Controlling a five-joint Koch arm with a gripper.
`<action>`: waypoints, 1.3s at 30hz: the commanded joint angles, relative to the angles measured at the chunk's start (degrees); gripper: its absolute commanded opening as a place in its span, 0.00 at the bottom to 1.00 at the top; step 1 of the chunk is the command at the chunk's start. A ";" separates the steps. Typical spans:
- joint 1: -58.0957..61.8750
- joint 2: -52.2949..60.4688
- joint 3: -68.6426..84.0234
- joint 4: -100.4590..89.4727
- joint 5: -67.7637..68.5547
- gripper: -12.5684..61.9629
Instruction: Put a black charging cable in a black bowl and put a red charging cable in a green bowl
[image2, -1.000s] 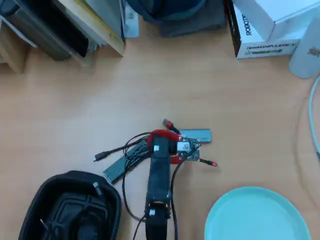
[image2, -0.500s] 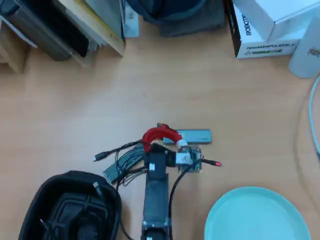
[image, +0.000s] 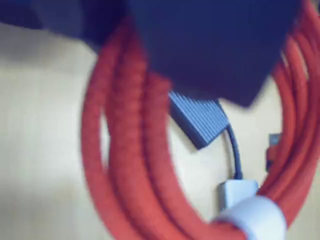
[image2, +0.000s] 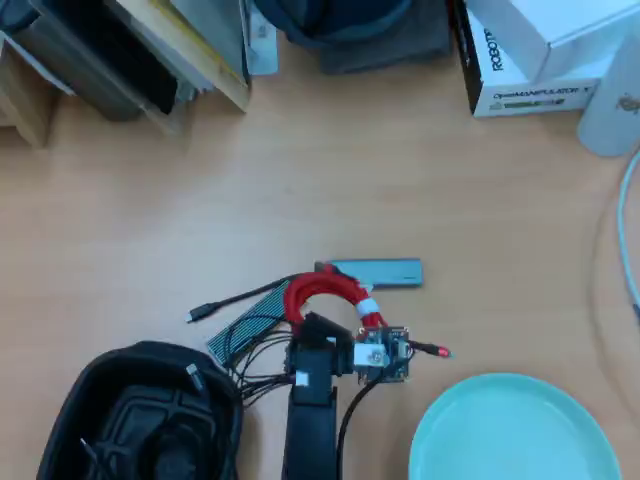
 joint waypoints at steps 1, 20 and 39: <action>1.67 4.39 -2.64 -0.18 -1.05 0.07; 48.69 4.39 2.02 -0.18 -1.41 0.08; 58.10 3.78 20.74 -19.25 -0.79 0.16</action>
